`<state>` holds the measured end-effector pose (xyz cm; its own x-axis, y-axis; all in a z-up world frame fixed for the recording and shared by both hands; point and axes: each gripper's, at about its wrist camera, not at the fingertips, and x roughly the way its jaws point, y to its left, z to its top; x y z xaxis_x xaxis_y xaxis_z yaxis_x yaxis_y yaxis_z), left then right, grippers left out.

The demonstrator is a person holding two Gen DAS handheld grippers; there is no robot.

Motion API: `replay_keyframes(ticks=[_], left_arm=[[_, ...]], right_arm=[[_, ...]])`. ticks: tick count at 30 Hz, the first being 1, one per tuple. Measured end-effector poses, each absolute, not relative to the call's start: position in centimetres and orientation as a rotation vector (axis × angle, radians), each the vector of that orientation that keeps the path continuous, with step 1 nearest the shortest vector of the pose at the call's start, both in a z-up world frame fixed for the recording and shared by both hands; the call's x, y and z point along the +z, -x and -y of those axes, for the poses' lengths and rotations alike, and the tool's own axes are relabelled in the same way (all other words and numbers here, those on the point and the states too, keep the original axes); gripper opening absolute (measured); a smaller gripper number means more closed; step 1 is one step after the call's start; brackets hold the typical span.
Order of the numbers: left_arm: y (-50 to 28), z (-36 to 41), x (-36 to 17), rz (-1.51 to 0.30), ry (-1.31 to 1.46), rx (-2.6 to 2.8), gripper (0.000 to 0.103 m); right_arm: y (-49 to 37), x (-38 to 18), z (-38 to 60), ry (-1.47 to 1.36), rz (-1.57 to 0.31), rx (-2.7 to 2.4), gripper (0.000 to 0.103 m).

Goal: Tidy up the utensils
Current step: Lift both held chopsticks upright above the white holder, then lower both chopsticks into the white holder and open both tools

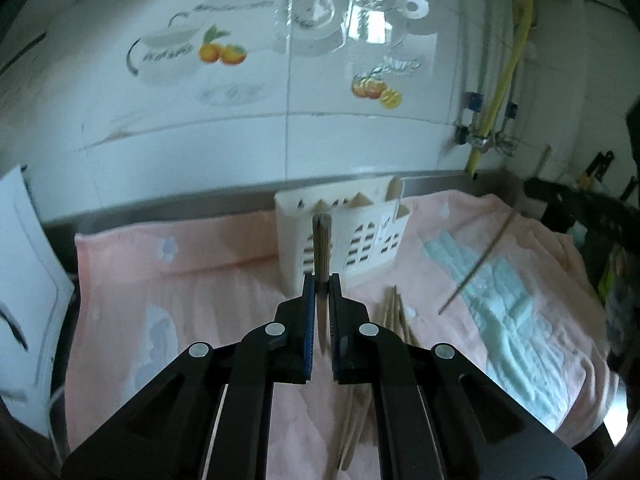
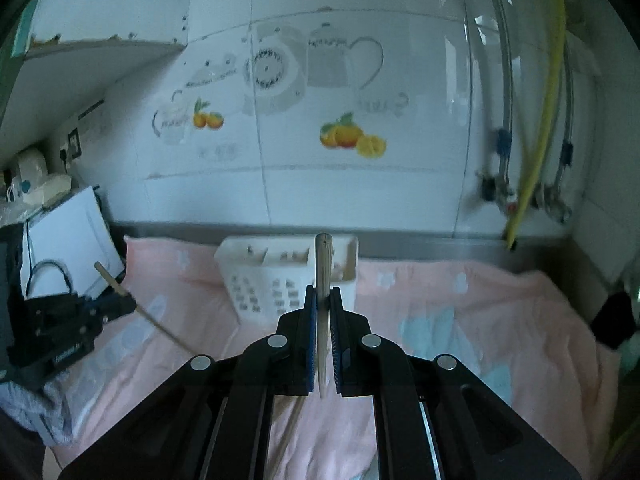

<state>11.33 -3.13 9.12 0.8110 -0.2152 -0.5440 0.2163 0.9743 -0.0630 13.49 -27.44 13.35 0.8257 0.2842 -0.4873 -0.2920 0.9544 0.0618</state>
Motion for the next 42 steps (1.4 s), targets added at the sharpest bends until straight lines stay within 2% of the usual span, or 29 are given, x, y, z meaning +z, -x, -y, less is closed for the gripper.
replay_keyframes(ticks=[10,16,28,36,39,40,42], left_arm=[[-13.0,4.9,18.1,-0.4,-0.057,-0.268,0.005],[-15.8,5.3,21.4,-0.307,-0.087,-0.205,0.005],[-22.1,3.9,15.3,-0.437,-0.014,-0.168,0.005],[-23.2,3.1,13.2,-0.49,-0.001,-0.161,0.008],[-22.4,2.7,13.6,-0.481,0.002,-0.158,0.011],[-21.8,2.5,13.8,-0.472,0.006,-0.161,0.013],[-20.7,2.2,14.2,-0.453,0.01,-0.161,0.021]], right_arm=[[-19.3,19.9,26.9,-0.008,-0.442,0.302,0.006],[-23.0,20.5,25.5,-0.001,-0.433,0.278,0.006],[-27.2,14.8,23.8,0.015,-0.537,0.28,0.006],[-26.9,13.4,23.7,0.033,-0.561,0.275,0.007],[-25.7,14.0,24.1,0.038,-0.541,0.266,0.015],[-25.1,14.3,24.3,0.038,-0.533,0.265,0.022],[-23.6,14.7,24.6,0.041,-0.511,0.268,0.025]])
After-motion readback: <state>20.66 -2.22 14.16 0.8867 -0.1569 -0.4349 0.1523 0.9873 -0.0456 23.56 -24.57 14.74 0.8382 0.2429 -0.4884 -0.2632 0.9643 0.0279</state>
